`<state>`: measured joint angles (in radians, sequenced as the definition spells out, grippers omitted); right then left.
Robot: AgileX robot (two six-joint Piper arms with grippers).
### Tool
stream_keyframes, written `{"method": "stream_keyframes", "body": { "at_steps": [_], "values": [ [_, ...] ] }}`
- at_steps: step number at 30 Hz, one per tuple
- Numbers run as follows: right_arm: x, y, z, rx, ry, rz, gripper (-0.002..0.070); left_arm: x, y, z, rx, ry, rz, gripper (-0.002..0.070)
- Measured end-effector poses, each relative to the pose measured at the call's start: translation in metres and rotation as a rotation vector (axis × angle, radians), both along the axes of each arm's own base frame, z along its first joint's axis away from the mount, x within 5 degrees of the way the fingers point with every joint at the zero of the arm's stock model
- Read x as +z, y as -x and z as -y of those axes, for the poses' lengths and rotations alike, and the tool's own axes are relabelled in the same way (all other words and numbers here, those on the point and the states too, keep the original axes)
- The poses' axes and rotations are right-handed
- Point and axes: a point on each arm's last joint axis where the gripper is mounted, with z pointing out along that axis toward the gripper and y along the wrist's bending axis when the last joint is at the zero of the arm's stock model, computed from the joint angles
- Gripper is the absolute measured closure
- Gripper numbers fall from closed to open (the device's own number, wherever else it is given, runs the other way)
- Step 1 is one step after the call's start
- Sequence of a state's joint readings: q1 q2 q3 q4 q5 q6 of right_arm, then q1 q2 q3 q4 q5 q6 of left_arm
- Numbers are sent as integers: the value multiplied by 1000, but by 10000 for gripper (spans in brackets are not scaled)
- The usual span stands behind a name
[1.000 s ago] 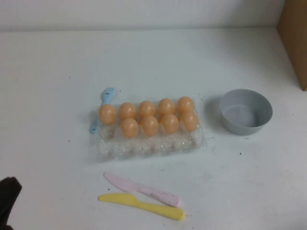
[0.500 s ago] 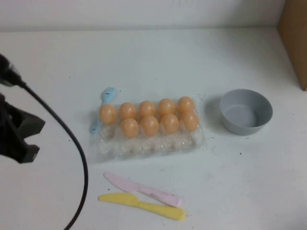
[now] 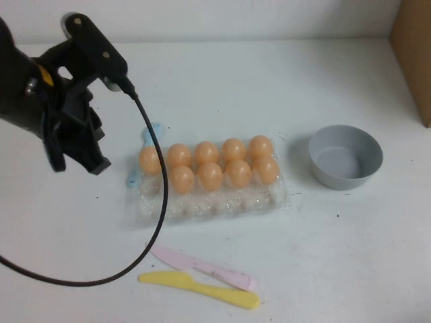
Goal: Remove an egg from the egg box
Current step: Pick up the egg from the plastic box
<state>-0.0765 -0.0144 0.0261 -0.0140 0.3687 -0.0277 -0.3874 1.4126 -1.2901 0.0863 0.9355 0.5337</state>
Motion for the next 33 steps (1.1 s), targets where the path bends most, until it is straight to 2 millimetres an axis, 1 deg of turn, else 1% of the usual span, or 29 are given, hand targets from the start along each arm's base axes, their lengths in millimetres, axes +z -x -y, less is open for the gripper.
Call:
{"method": "stream_keyframes", "body": {
  "at_steps": [3, 5, 9, 13, 16, 17, 19, 21, 23, 24, 26, 28, 33],
  "values": [
    [0, 0, 0, 0, 0, 0, 694, -12, -11, 14, -31, -23, -31, 679],
    [0, 0, 0, 0, 0, 0, 694, -23, -15, 26, -61, -34, -56, 680],
    [0, 0, 0, 0, 0, 0, 694, -40, -17, 49, -126, -40, -85, 679],
    [0, 0, 0, 0, 0, 0, 694, -50, -18, 65, -233, -74, -77, 674],
    [0, 0, 0, 0, 0, 0, 694, -53, -19, 74, -313, -94, -51, 617],
    [0, 0, 0, 0, 0, 0, 694, -54, -19, 76, -328, -89, -44, 578],
    [0, 0, 0, 0, 0, 0, 694, -55, -21, 79, -337, -69, -32, 470],
    [0, 0, 0, 0, 0, 0, 694, -58, -24, 83, -342, -56, -22, 342],
    [0, 0, 0, 0, 0, 0, 694, -62, -27, 85, -339, -43, -17, 251],
    [0, 0, 0, 0, 0, 0, 694, -64, -28, 87, -328, -30, -20, 221],
    [0, 0, 0, 0, 0, 0, 694, -69, -32, 89, -306, -15, -23, 197],
    [0, 0, 0, 0, 0, 0, 694, -73, -34, 91, -292, -7, -28, 197],
    [0, 0, 0, 0, 0, 0, 694, -88, -40, 92, -282, -20, -63, 233]
  ]
}}
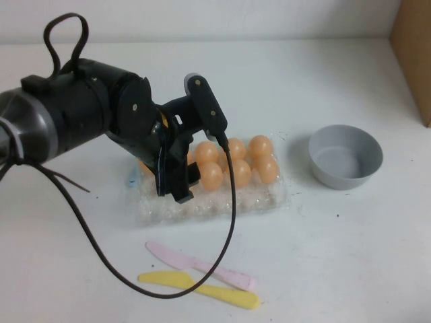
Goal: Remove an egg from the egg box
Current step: Pick up the egg from the plastic box
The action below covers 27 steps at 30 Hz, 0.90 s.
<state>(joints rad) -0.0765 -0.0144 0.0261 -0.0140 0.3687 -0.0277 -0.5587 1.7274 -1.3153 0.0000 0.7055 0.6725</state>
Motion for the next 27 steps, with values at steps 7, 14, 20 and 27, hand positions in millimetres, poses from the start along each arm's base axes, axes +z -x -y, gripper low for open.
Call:
{"method": "stream_keyframes", "body": {
  "at_steps": [7, 14, 20, 27],
  "values": [
    [0, 0, 0, 2, 0, 0, 694, -12, -10, -8, 16, -42, -9, 258],
    [0, 0, 0, 2, 0, 0, 694, -29, -16, -5, 14, -57, -30, 259],
    [0, 0, 0, 2, 0, 0, 694, -35, -21, -1, -6, -51, 0, 259],
    [0, 0, 0, 2, 0, 0, 694, -44, -25, 1, -22, -62, -3, 259]
  ]
}}
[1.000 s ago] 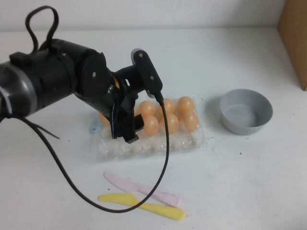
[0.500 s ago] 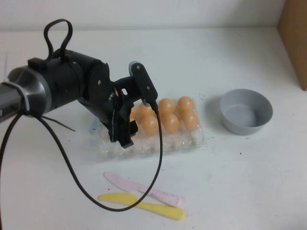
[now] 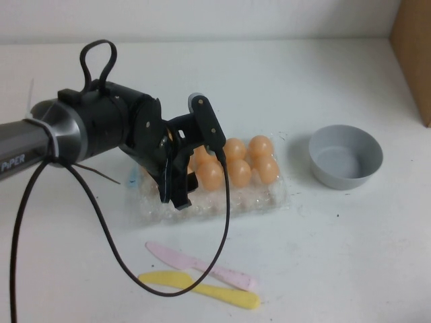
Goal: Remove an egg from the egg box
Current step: Pick up the egg from the plastic box
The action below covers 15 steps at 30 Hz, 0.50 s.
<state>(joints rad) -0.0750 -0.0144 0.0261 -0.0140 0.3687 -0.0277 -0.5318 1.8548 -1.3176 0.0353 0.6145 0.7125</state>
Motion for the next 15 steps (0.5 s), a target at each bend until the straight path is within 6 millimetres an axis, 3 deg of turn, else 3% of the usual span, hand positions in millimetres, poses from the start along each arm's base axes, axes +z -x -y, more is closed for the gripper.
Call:
{"method": "stream_keyframes", "body": {
  "at_steps": [15],
  "values": [
    [0, 0, 0, 0, 0, 0, 694, -6, -3, 0, -4, -10, -7, 260]
  ]
}}
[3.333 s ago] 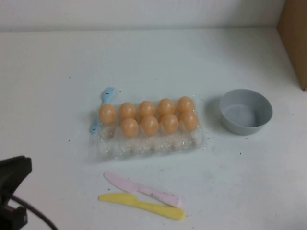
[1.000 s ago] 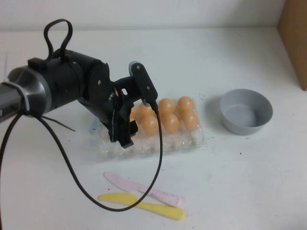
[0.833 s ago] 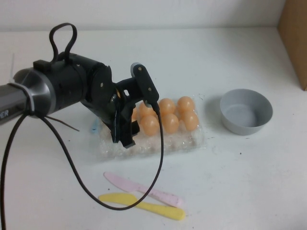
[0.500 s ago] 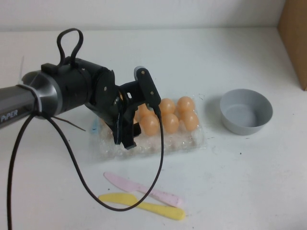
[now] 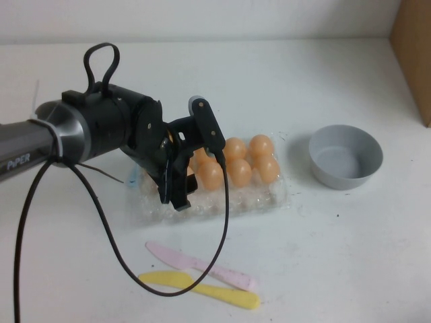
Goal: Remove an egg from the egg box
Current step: Pick up the egg from the plastic box
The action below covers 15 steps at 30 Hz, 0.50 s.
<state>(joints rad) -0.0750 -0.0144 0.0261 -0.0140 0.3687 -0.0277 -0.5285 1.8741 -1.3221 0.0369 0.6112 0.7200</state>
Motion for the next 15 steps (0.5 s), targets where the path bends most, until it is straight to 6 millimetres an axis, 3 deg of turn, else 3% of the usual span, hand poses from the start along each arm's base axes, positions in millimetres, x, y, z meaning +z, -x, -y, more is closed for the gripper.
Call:
{"method": "stream_keyframes", "body": {
  "at_steps": [5, 12, 15],
  "values": [
    [0, 0, 0, 0, 0, 0, 694, 0, 0, 0, 1, 0, 0, 270],
    [0, 0, 0, 0, 0, 0, 694, -1, -1, -2, -1, -7, 8, 374],
    [0, 0, 0, 0, 0, 0, 694, -2, -1, -2, -2, -6, 8, 380]
  ]
}}
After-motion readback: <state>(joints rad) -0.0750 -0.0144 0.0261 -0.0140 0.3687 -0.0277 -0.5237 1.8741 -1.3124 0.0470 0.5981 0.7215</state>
